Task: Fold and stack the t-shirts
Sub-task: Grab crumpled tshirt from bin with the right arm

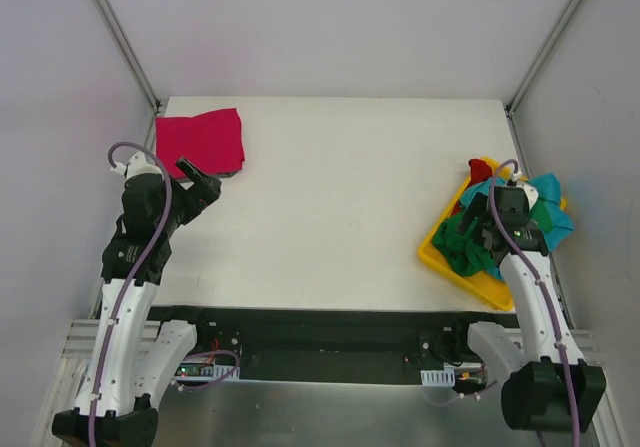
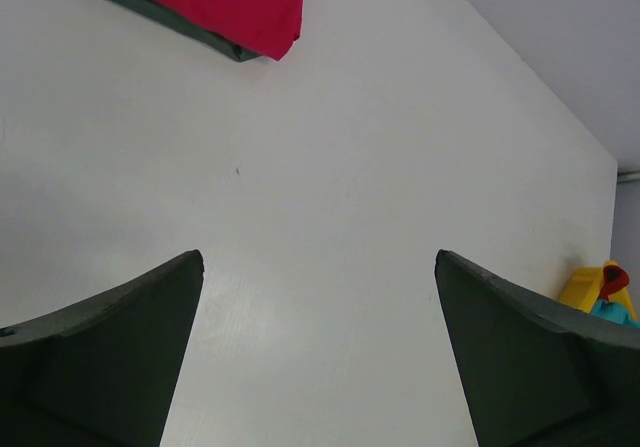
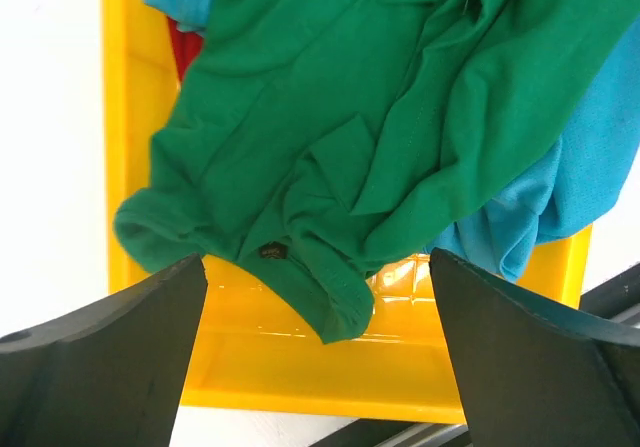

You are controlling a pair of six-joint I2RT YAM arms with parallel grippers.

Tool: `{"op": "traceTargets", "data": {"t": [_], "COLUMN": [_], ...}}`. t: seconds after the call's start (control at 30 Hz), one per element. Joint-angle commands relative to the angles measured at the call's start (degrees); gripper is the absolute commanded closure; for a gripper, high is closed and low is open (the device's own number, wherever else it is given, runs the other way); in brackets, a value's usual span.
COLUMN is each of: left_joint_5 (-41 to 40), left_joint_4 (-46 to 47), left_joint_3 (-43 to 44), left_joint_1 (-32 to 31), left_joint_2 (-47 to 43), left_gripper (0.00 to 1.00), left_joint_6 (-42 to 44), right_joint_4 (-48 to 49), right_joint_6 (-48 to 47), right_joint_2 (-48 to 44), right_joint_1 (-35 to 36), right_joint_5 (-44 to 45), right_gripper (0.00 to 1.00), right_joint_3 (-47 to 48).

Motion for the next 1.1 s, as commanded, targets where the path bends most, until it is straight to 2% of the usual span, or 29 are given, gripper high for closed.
{"op": "traceTargets", "data": {"t": [0.0, 0.13, 0.33, 0.47, 0.53, 0.63, 0.8, 0.87, 1.07], "left_joint_5": [0.0, 0.4, -0.2, 0.3, 0.6, 1.4, 0.3, 0.4, 2.0], "left_joint_4": [0.4, 0.5, 0.8, 1.0, 1.0, 1.0, 1.0, 1.0, 1.0], "left_joint_3": [0.0, 0.0, -0.6, -0.2, -0.1, 0.2, -0.9, -1.3, -1.7], "left_joint_1": [-0.1, -0.1, -0.1, -0.1, -0.1, -0.1, -0.1, -0.1, -0.1], "left_joint_2": [3.4, 4.3, 4.8, 6.7, 7.6, 8.5, 7.9, 7.6, 5.9], "left_gripper": [0.01, 0.01, 0.01, 0.01, 0.01, 0.01, 0.01, 0.01, 0.01], "left_joint_6": [0.3, 0.0, -0.7, -1.2, -1.2, -1.0, -1.9, -2.2, -2.1], "right_joint_4": [4.3, 12.3, 16.6, 20.0, 20.9, 21.3, 20.8, 20.2, 17.2], "right_joint_6": [-0.7, -1.5, -0.6, 2.1, 1.2, 1.1, 0.2, -1.3, -4.3], "right_joint_2": [5.3, 10.9, 21.4, 26.6, 28.4, 28.6, 21.7, 18.0, 8.0], "right_joint_1": [-3.7, -6.9, -8.4, -9.7, -9.9, -9.9, -9.8, -9.8, -9.8], "right_joint_5": [-2.4, -4.0, -0.1, -0.8, -4.1, -6.4, -8.2, -9.9, -13.9], "right_gripper": [0.04, 0.01, 0.12, 0.21, 0.32, 0.54, 0.84, 0.99, 0.99], "right_joint_3": [0.5, 0.5, 2.8, 2.5, 2.8, 3.4, 2.2, 2.2, 4.7]}}
